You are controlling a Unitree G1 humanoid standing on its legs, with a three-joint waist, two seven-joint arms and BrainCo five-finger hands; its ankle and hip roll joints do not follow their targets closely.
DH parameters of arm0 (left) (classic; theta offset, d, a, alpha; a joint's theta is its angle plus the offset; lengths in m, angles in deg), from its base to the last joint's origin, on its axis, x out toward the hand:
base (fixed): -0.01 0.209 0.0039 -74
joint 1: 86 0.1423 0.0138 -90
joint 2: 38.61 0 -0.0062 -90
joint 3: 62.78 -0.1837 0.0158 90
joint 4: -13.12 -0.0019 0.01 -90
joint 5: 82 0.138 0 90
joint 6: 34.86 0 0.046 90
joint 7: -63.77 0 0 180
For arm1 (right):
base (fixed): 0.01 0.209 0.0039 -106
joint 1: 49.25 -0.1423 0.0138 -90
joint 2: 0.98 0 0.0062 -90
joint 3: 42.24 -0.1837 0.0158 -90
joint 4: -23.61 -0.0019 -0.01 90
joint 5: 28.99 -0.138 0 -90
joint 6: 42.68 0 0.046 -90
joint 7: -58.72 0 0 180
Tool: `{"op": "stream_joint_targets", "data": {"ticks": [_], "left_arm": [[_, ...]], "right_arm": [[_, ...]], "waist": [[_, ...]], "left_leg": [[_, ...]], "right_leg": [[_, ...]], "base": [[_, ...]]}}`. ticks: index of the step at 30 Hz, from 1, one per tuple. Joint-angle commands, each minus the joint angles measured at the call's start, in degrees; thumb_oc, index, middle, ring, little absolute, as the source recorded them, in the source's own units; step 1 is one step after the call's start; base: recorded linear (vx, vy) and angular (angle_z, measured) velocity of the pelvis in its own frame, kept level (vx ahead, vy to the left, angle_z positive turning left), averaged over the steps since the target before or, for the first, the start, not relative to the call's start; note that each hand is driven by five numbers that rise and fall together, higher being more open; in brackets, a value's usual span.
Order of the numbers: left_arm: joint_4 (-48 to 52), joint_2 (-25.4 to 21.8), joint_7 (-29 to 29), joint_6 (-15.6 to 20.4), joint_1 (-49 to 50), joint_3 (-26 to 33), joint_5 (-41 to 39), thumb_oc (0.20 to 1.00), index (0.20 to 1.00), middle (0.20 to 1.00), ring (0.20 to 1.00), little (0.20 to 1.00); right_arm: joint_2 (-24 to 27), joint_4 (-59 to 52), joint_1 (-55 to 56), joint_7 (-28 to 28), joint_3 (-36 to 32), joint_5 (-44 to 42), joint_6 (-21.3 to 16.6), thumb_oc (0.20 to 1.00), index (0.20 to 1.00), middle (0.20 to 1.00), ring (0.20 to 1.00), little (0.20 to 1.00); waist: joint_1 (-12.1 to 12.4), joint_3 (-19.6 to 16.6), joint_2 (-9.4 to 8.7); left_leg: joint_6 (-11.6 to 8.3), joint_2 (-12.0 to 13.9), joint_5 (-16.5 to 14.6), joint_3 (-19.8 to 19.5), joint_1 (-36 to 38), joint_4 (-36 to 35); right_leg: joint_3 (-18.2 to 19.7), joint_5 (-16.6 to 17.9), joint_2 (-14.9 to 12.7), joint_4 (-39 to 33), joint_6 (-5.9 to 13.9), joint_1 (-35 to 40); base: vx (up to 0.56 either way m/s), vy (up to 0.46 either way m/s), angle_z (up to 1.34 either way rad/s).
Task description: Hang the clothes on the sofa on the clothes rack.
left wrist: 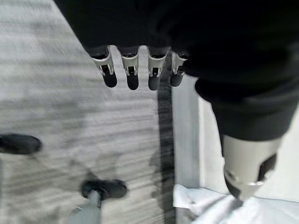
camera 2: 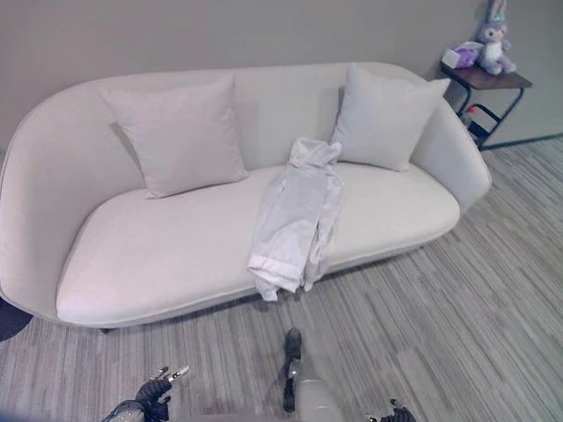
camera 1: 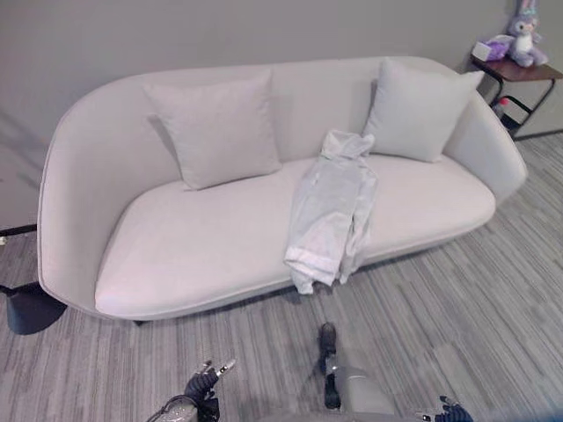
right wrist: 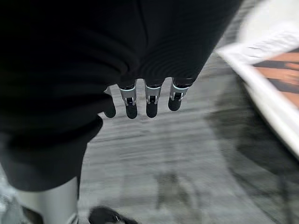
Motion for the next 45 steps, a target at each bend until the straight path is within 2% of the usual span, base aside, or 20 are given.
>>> {"op": "stream_joint_targets", "data": {"ticks": [1,2,3,4,7,10,11,12,14,16,19,20,22,28,37,40,42,43,44,45], "left_arm": [[1.40,-1.41,-0.13,1.35,-1.72,0.29,2.09,1.000,1.000,1.000,1.000,1.000],[1.40,-1.39,-0.14,1.36,-1.72,0.28,2.09,1.000,1.000,1.000,1.000,1.000],[1.34,-1.26,-0.25,1.42,-2.41,-1.23,2.12,1.000,1.000,1.000,1.000,1.000],[1.60,-1.35,-0.21,1.35,-2.54,-1.41,1.94,1.000,1.000,1.000,1.000,1.000],[1.86,-1.32,-0.28,1.27,-3.06,-1.71,1.86,1.000,1.000,1.000,1.000,1.000],[2.78,-1.28,0.10,0.76,-3.46,-2.26,1.82,1.000,1.000,1.000,1.000,1.000],[2.79,-1.29,0.09,0.75,-3.47,-2.26,1.82,1.000,1.000,1.000,1.000,1.000],[3.61,-1.38,0.18,0.34,-3.63,-2.62,1.59,1.000,1.000,1.000,1.000,1.000],[3.36,-1.52,-0.13,0.19,-3.64,-2.32,1.76,1.000,1.000,1.000,1.000,1.000],[3.18,-1.52,-0.10,0.22,-3.84,-2.36,1.67,1.000,1.000,1.000,1.000,1.000],[2.89,-1.37,-0.04,0.32,-4.14,-2.48,1.73,1.000,1.000,1.000,1.000,1.000],[2.81,-1.20,0.08,0.36,-3.62,-2.47,2.02,1.000,1.000,1.000,1.000,1.000],[1.95,-0.95,0.27,0.60,-3.45,-2.30,2.45,1.000,1.000,1.000,1.000,1.000],[0.20,-0.80,0.18,0.99,-2.88,-1.69,2.93,1.000,1.000,1.000,1.000,1.000],[-0.21,-1.35,0.02,1.05,-2.22,0.27,2.79,1.000,1.000,1.000,1.000,1.000],[1.04,-1.51,0.27,0.74,-1.85,0.84,2.09,1.000,1.000,1.000,1.000,1.000],[1.82,-1.81,0.42,0.62,-1.84,0.99,1.62,1.000,1.000,1.000,1.000,1.000],[1.82,-1.81,0.42,0.62,-1.85,1.00,1.62,1.000,1.000,1.000,1.000,1.000],[2.17,-2.16,0.47,0.37,-2.24,0.49,1.49,1.000,1.000,1.000,1.000,1.000],[2.42,-2.27,0.45,0.34,-2.28,0.49,1.55,1.000,1.000,1.000,1.000,1.000]], "right_arm": [[3.36,1.45,-2.07,0.71,0.13,-1.50,-0.86,1.000,1.000,1.000,1.000,1.000],[3.37,1.46,-2.07,0.71,0.12,-1.50,-0.87,1.000,1.000,1.000,1.000,1.000],[3.83,2.22,-2.10,0.84,0.28,-2.19,-1.06,1.000,1.000,1.000,1.000,1.000],[4.07,1.91,-1.85,0.88,0.15,-2.38,-1.16,1.000,1.000,1.000,1.000,1.000],[4.20,2.38,-1.90,0.82,0.33,-2.59,-1.25,1.000,1.000,1.000,1.000,1.000],[4.13,1.55,-1.83,0.57,0.51,-2.94,-1.70,1.000,1.000,1.000,1.000,1.000],[4.13,1.55,-1.83,0.57,0.51,-2.94,-1.70,1.000,1.000,1.000,1.000,1.000],[4.40,0.24,-1.62,0.60,-0.04,-3.71,-1.76,1.000,1.000,1.000,1.000,1.000],[4.59,0.00,-1.91,1.01,-0.09,-3.97,-1.39,1.000,1.000,1.000,1.000,1.000],[4.74,0.00,-1.87,1.18,-0.20,-4.03,-1.19,1.000,1.000,1.000,1.000,1.000],[4.94,-0.30,-1.90,1.39,-0.49,-4.66,-1.43,1.000,1.000,1.000,1.000,1.000],[5.01,-0.23,-1.94,1.48,-0.34,-4.49,-1.52,1.000,1.000,1.000,1.000,1.000],[4.72,0.30,-2.07,1.34,0.08,-3.50,-1.51,1.000,1.000,1.000,1.000,1.000],[4.07,-0.12,-2.33,1.13,0.48,-2.26,-1.64,1.000,1.000,1.000,1.000,1.000],[3.55,0.18,-3.29,0.85,0.97,-0.87,-1.52,1.000,1.000,1.000,1.000,1.000],[3.76,-0.37,-3.76,0.44,0.99,0.05,-1.39,1.000,1.000,1.000,1.000,1.000],[4.12,-1.48,-3.79,0.24,0.67,0.30,-1.23,1.000,1.000,1.000,1.000,1.000],[4.12,-1.48,-3.81,0.23,0.66,0.30,-1.22,1.000,1.000,1.000,1.000,1.000],[4.10,-2.12,-3.80,0.46,0.45,-0.30,-1.30,1.000,1.000,1.000,1.000,1.000],[4.05,-2.25,-3.67,0.53,0.40,-0.42,-1.28,1.000,1.000,1.000,1.000,1.000]], "waist": [[-0.18,0.21,-0.20],[-0.19,0.24,-0.15],[-0.57,-0.34,0.67],[-0.67,-0.35,0.83],[-0.81,-0.47,1.09],[-0.92,0.12,0.78],[-0.97,0.12,0.81],[-0.57,1.73,-0.20],[-0.45,2.56,-1.02],[-0.18,2.86,-1.14],[1.02,2.69,-0.97],[2.08,2.76,0.20],[2.08,1.75,1.47],[1.63,-0.69,2.20],[2.80,-1.63,1.75],[3.64,-0.62,2.02],[3.10,1.27,1.70],[3.15,1.25,1.65],[2.38,2.60,1.91],[2.23,2.68,2.09]], "left_leg": [[-2.52,3.59,0.91,0.56,-5.54,-1.33],[-2.53,3.64,0.88,0.55,-5.50,-1.33],[-3.90,6.31,2.48,0.10,-5.13,-1.33],[-4.44,7.13,3.16,-0.09,-5.40,-0.12],[-5.27,7.96,3.98,0.03,-6.57,3.37],[-6.60,8.51,10.00,0.88,-11.95,18.02],[-6.61,8.52,9.86,0.81,-12.11,18.31],[-5.87,7.59,14.18,1.53,-18.32,30.22],[-5.11,8.63,14.59,4.46,-21.98,36.16],[-4.73,9.17,13.58,6.09,-24.02,36.56],[-3.80,5.52,8.79,7.90,-27.67,24.69],[-4.07,2.93,10.45,7.26,-27.64,12.54],[-3.97,2.80,11.06,6.27,-23.24,4.43],[-3.04,2.17,11.26,6.02,-17.19,-1.07],[-1.70,1.51,9.15,7.04,-15.88,-1.33],[-0.48,1.49,8.65,7.68,-15.81,-1.33],[0.44,1.40,8.56,7.04,-14.88,-1.33],[0.46,1.34,8.57,7.10,-14.92,-1.33],[0.72,1.88,8.93,5.27,-14.69,-1.07],[0.66,2.14,8.80,4.73,-14.53,-0.90]], "right_leg": [[3.64,-0.37,-1.55,-3.95,6.56,3.60],[3.61,-0.39,-1.51,-3.95,6.55,3.65],[3.34,-2.69,-0.38,-2.39,4.70,4.64],[3.35,-3.70,0.12,-2.01,4.15,5.31],[3.02,-5.20,0.65,-2.00,3.40,6.83],[3.66,-8.10,1.51,-2.10,1.30,11.17],[3.60,-8.09,1.53,-2.11,1.30,11.15],[4.24,-8.88,0.88,-2.03,-0.09,13.00],[4.48,-9.45,0.43,-2.52,-0.72,14.57],[4.48,-9.74,0.03,-2.70,-0.83,15.44],[5.10,-10.09,-0.33,-3.68,0.02,16.95],[5.62,-11.01,0.47,-4.24,0.60,18.66],[5.65,-12.13,1.52,-4.27,0.81,19.30],[6.43,-13.05,0.55,-3.42,1.45,19.65],[7.06,-13.20,-0.91,-2.40,3.29,19.63],[6.94,-13.75,-1.52,9.09,4.80,14.09],[8.63,-9.65,-1.64,19.44,6.42,8.51],[8.71,-9.75,-1.68,19.66,6.45,8.34],[10.84,-7.96,-0.82,26.06,6.18,4.82],[11.40,-8.02,-1.35,26.81,5.80,4.00]], "base": [[0.13,-0.156,0.47],[0.24,-0.307,0.29],[0.24,-0.332,0.37],[0.27,-0.389,0.36],[0.12,-0.181,-0.03],[0.11,-0.186,0.08],[0.05,-0.179,0.16],[0.04,-0.164,-0.01],[0.07,-0.166,-0.01],[0.07,-0.045,-0.27],[0.17,0.044,-0.07],[0.21,0.111,0.01],[0.17,0.081,-0.11],[0.15,0.093,-0.18],[0.06,0.061,-0.06],[-0.03,0.086,-0.20],[-0.07,0.055,-0.31],[-0.06,0.008,-0.10],[-0.01,-0.022,0.10],[0.06,-0.110,0.33]]}}
